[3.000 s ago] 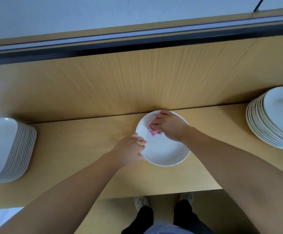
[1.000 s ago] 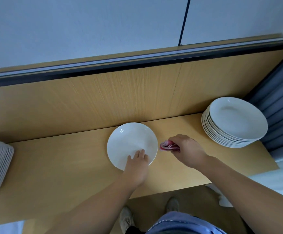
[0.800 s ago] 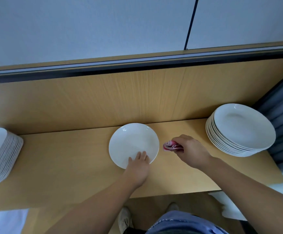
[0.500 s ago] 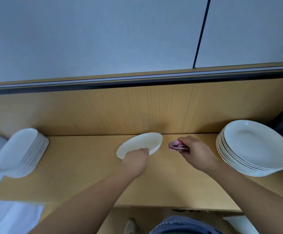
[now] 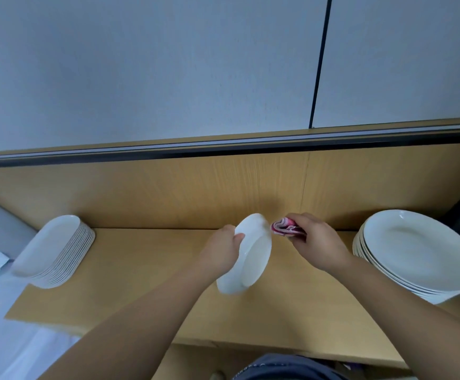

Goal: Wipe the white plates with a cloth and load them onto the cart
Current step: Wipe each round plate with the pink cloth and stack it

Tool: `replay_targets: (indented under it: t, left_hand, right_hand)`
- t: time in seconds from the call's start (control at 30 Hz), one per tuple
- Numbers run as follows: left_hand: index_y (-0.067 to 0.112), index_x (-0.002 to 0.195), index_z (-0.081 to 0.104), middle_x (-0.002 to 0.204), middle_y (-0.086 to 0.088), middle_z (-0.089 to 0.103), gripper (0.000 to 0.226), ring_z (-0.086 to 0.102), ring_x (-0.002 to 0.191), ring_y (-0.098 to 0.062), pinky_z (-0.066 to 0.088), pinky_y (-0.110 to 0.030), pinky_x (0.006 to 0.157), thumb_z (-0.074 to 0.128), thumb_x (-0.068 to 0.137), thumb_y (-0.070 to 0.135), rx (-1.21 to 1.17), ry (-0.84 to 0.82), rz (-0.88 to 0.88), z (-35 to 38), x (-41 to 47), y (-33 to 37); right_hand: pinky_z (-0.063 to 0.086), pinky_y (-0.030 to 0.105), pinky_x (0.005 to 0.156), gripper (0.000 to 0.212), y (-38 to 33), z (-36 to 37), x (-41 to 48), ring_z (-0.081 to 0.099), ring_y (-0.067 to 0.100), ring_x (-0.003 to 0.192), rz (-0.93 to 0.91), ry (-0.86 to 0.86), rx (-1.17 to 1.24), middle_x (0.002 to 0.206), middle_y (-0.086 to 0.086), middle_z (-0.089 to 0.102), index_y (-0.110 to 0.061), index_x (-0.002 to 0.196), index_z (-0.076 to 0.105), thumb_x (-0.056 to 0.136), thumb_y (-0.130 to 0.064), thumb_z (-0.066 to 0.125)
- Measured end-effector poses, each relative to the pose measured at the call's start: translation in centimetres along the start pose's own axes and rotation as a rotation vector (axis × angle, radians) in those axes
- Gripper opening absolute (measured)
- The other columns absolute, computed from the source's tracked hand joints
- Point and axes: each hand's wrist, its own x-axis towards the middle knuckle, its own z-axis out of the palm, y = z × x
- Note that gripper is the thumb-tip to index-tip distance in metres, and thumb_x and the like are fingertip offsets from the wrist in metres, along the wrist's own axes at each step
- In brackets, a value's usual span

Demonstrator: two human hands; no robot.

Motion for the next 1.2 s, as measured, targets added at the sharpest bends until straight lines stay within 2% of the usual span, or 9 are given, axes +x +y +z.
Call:
replay_targets:
  t: [0.13, 0.33, 0.5, 0.67, 0.77, 0.87, 1.0, 1.13, 1.2]
  left_hand:
    - [0.018, 0.077, 0.041, 0.072, 0.002, 0.048, 0.030, 0.042, 0.061, -0.011, 0.031, -0.028, 0.054, 0.036, 0.103, 0.032, -0.072, 0.014, -0.090, -0.2, 0.2, -0.8]
    - [0.015, 0.110, 0.051, 0.093, -0.001, 0.061, 0.019, 0.057, 0.081, -0.018, 0.043, -0.032, 0.065, 0.045, 0.098, 0.029, -0.179, 0.028, -0.142, -1.8, -0.3, -3.5]
    - [0.023, 0.117, 0.048, 0.105, 0.010, 0.057, 0.045, 0.057, 0.092, -0.007, 0.043, -0.023, 0.063, 0.071, 0.078, 0.026, -0.225, -0.137, -0.037, -3.5, -0.2, -6.6]
    - [0.017, 0.090, 0.063, 0.085, 0.002, 0.067, 0.027, 0.062, 0.079, -0.012, 0.047, -0.026, 0.063, 0.077, 0.068, 0.012, -0.370, -0.231, -0.021, -3.4, 1.1, -10.6]
    - [0.012, 0.072, 0.061, 0.067, 0.000, 0.059, 0.022, 0.052, 0.064, -0.013, 0.040, -0.029, 0.059, 0.072, 0.060, 0.026, -0.421, -0.295, -0.058, -3.0, 1.5, -12.4]
    - [0.014, 0.079, 0.066, 0.077, -0.006, 0.068, 0.029, 0.064, 0.073, -0.019, 0.047, -0.031, 0.062, 0.075, 0.057, 0.031, -0.457, -0.326, -0.079, -2.5, 1.9, -14.2]
    - [0.027, 0.101, 0.052, 0.095, 0.011, 0.063, 0.053, 0.061, 0.089, -0.009, 0.054, -0.033, 0.077, 0.086, 0.060, 0.026, -0.516, -0.319, -0.112, -2.4, 2.1, -15.7]
    - [0.040, 0.108, 0.049, 0.109, 0.016, 0.064, 0.066, 0.061, 0.103, -0.004, 0.053, -0.035, 0.087, 0.079, 0.049, 0.042, -0.544, -0.359, -0.015, -2.2, 2.0, -16.3]
    - [0.041, 0.104, 0.048, 0.106, 0.019, 0.062, 0.060, 0.059, 0.099, 0.002, 0.054, -0.033, 0.086, 0.077, 0.051, 0.041, -0.553, -0.371, -0.032, -2.4, 1.9, -16.1]
  right_hand:
    - [0.050, 0.040, 0.071, 0.028, 0.1, 0.6, -0.1, 0.057, 0.016, 0.087, -0.014, -0.037, 0.002, 0.097, -0.007, 0.058, -0.029, 0.113, 0.059, 0.087, -0.020, 0.063]
    - [0.048, 0.034, 0.069, 0.026, -1.2, 2.6, 0.7, 0.057, 0.015, 0.084, -0.019, -0.105, 0.027, 0.095, -0.007, 0.058, -0.030, 0.111, 0.061, 0.088, -0.019, 0.062]
    - [0.050, 0.031, 0.072, 0.029, -3.6, 5.5, 2.2, 0.060, 0.011, 0.087, 0.071, -0.176, 0.108, 0.098, -0.013, 0.061, -0.025, 0.113, 0.054, 0.086, -0.019, 0.062]
    - [0.046, 0.024, 0.084, 0.028, -6.1, 9.7, 3.8, 0.056, 0.009, 0.093, 0.116, -0.288, 0.195, 0.105, -0.004, 0.052, -0.025, 0.115, 0.058, 0.088, -0.018, 0.062]
    - [0.043, 0.023, 0.086, 0.025, -7.3, 13.0, 4.4, 0.052, 0.012, 0.091, 0.186, -0.306, 0.143, 0.098, -0.002, 0.044, -0.026, 0.117, 0.060, 0.092, -0.024, 0.060]
    - [0.043, 0.035, 0.093, 0.051, -7.6, 15.6, 4.6, 0.053, 0.025, 0.107, 0.242, -0.242, -0.103, 0.118, 0.006, 0.055, -0.018, 0.146, 0.037, 0.096, -0.022, 0.050]
    - [0.036, 0.040, 0.104, 0.064, -8.6, 17.2, 3.4, 0.042, 0.032, 0.128, 0.187, -0.218, -0.166, 0.144, 0.010, 0.041, -0.013, 0.149, 0.032, 0.090, -0.018, 0.056]
    - [0.052, 0.045, 0.077, 0.070, -8.2, 18.4, 2.5, 0.060, 0.035, 0.095, 0.182, -0.068, -0.352, 0.105, 0.011, 0.062, -0.005, 0.129, 0.056, 0.063, -0.008, 0.076]
    - [0.049, 0.036, 0.061, 0.054, -8.0, 18.3, 2.9, 0.062, 0.029, 0.073, 0.144, -0.001, -0.414, 0.085, 0.005, 0.063, -0.008, 0.105, 0.067, 0.053, -0.003, 0.081]
